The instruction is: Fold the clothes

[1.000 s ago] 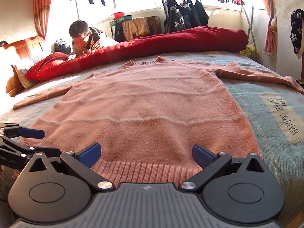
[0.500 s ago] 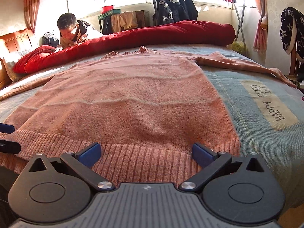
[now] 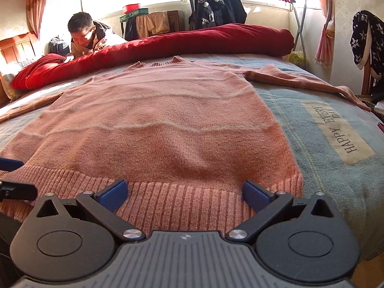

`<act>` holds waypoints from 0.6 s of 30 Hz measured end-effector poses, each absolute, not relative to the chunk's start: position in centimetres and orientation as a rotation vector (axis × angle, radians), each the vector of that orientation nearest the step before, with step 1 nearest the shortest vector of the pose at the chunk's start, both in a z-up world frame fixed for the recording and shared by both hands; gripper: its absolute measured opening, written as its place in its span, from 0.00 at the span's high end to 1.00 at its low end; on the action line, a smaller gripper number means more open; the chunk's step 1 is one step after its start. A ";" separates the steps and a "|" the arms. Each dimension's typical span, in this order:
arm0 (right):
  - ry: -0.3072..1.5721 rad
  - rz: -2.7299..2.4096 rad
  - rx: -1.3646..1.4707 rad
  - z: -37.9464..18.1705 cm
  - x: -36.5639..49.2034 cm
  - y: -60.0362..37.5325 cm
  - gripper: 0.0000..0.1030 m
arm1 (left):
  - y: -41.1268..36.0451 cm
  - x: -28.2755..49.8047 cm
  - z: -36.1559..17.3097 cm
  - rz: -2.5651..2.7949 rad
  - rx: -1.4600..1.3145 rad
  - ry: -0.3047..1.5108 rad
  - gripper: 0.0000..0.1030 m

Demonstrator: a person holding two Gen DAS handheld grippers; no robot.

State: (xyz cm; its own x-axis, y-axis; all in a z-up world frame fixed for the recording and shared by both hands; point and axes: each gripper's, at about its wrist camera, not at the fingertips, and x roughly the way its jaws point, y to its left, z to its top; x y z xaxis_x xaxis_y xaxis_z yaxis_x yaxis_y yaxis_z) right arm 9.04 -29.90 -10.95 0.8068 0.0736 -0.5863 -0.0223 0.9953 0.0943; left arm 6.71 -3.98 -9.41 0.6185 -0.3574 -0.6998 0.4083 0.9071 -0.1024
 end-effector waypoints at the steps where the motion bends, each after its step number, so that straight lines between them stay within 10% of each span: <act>1: 0.631 0.047 0.084 -10.9 9.1 -29.8 0.00 | -3.9 6.4 -9.1 -0.448 0.078 0.790 0.07; 18: 0.634 0.056 0.078 -11.0 9.0 -29.9 0.00 | 1.4 9.7 -9.2 -0.313 -0.005 0.773 0.07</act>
